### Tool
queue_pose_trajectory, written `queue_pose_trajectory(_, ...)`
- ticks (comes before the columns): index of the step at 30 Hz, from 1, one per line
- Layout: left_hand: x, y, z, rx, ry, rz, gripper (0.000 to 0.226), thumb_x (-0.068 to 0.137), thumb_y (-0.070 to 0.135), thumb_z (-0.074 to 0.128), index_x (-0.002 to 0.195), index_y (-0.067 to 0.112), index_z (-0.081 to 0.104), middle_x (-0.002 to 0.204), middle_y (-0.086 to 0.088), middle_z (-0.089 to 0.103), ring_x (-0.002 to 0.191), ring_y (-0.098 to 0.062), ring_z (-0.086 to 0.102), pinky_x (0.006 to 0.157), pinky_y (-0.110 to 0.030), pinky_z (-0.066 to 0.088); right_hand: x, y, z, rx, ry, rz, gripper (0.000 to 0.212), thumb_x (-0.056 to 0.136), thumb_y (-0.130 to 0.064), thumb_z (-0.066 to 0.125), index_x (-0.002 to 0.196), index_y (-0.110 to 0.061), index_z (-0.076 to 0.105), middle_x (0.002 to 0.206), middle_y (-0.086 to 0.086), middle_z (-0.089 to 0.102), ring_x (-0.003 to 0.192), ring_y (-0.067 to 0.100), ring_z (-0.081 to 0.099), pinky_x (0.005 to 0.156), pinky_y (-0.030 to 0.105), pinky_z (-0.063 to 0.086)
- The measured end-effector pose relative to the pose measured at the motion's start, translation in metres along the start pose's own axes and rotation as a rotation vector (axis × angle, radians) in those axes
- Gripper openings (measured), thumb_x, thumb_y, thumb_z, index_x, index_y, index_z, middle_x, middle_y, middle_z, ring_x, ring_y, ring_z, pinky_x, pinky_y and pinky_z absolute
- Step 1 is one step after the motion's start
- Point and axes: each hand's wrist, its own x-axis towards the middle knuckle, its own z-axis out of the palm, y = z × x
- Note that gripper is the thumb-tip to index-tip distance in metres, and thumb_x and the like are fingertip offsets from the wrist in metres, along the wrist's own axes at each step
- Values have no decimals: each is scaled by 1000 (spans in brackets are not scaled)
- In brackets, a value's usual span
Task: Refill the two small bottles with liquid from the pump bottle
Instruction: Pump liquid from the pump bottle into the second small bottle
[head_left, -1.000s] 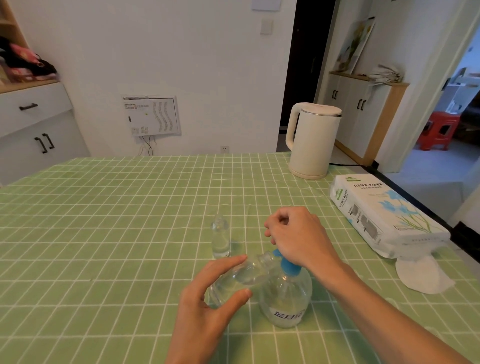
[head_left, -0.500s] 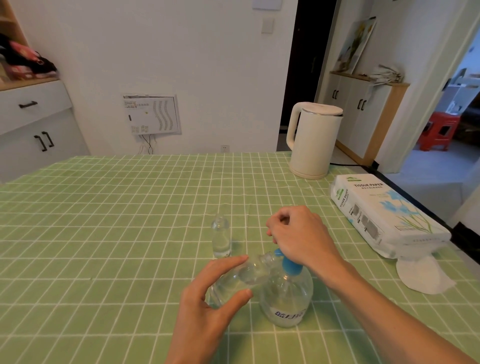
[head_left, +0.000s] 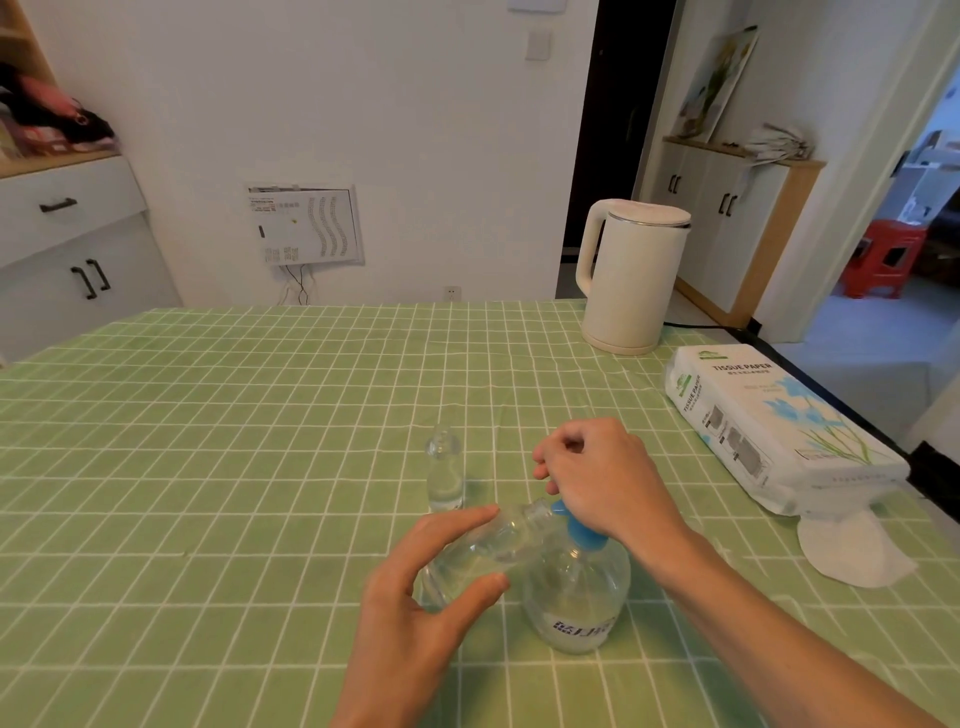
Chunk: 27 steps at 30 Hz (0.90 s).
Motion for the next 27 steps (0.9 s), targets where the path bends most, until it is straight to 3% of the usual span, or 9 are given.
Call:
queue_pose_trajectory(12, -1, -1, -1, 21, -3, 3, 57, 77, 6, 88, 119, 43, 75, 124, 14, 76, 122, -9, 68, 102, -11, 47, 1, -8, -8, -65, 16, -28, 28, 102, -32, 59, 86, -19, 77, 79, 0, 81, 84, 24, 80, 83, 52, 67)
queue_pose_trajectory(22, 1, 0, 1, -11, -2, 7, 47, 77, 26, 85, 120, 42, 74, 124, 14, 76, 123, -9, 68, 102, -12, 47, 1, -2, -2, -10, 5, -6, 32, 104, -26, 54, 93, -10, 80, 90, 8, 83, 88, 33, 80, 85, 57, 67)
queue_pose_trajectory(27, 0, 0, 2, -10, -1, 9, 50, 76, 16, 84, 119, 41, 75, 123, 14, 77, 122, -9, 69, 102, -11, 47, 0, 0, 0, -6, -1, 4, 32, 104, -25, 55, 94, -9, 80, 92, 9, 84, 90, 33, 81, 87, 57, 67)
